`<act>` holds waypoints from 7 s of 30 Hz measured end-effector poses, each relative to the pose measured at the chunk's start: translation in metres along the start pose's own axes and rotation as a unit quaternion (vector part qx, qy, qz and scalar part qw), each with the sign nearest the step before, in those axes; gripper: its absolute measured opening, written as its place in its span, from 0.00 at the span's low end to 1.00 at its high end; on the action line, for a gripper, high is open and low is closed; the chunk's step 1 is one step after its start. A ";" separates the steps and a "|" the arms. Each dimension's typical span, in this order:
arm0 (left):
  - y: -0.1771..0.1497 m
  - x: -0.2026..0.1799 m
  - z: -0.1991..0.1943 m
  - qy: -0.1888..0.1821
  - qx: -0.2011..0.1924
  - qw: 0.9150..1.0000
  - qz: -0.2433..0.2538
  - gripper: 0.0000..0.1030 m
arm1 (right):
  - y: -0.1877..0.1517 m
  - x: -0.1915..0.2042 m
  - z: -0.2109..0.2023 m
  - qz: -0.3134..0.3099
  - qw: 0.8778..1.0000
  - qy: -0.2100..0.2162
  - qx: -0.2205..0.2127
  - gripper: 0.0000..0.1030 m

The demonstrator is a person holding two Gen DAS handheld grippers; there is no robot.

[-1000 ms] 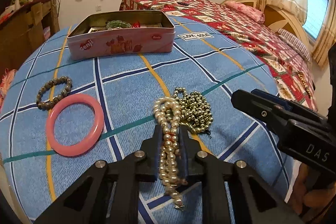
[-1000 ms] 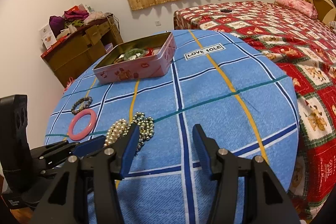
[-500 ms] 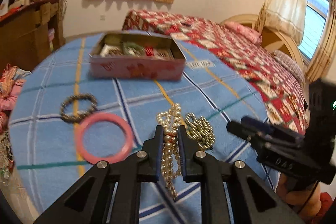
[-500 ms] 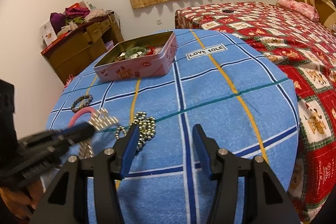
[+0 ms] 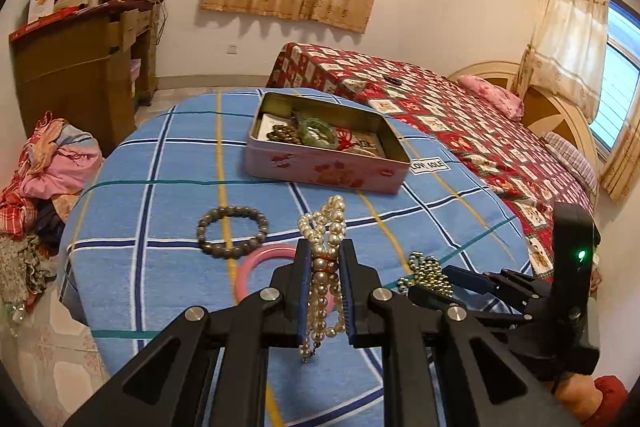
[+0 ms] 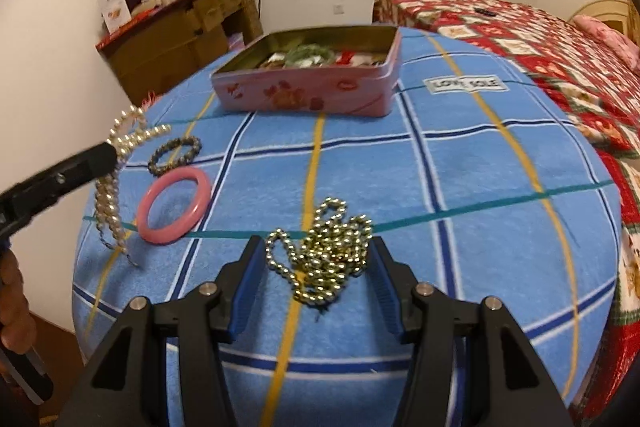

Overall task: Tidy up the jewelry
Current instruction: 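Grasp the gold bead chain with the right tool while the left tool lifts the pearls, then carry the pearls and gold bead chain into the pink tin and open both tools, then move both tools back toward the pink bangle and grey bead bracelet, then grasp the pink bangle with the right tool and lift it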

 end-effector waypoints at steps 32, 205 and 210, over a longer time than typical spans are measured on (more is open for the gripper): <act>-0.008 0.014 -0.006 -0.001 0.001 1.000 -0.024 0.13 | 0.012 0.004 -0.023 0.029 0.998 0.053 -0.026 0.18; -0.051 0.102 -0.021 0.194 0.065 0.978 -0.031 0.62 | -0.001 0.124 0.053 -0.073 0.995 0.034 0.053 0.89; -0.050 0.101 -0.021 0.180 0.065 0.981 -0.037 0.62 | -0.004 0.129 0.054 -0.111 0.992 0.008 0.058 0.87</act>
Point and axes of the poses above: each gripper's, at about its wrist camera, not at the fingertips, and z roughly the way its jaws point, x to its left, y to its top, the point moved 5 cm from there along z, roughly the way its jaws point, and after that the axes turned 14 degrees about z, right-handed, at the moved point
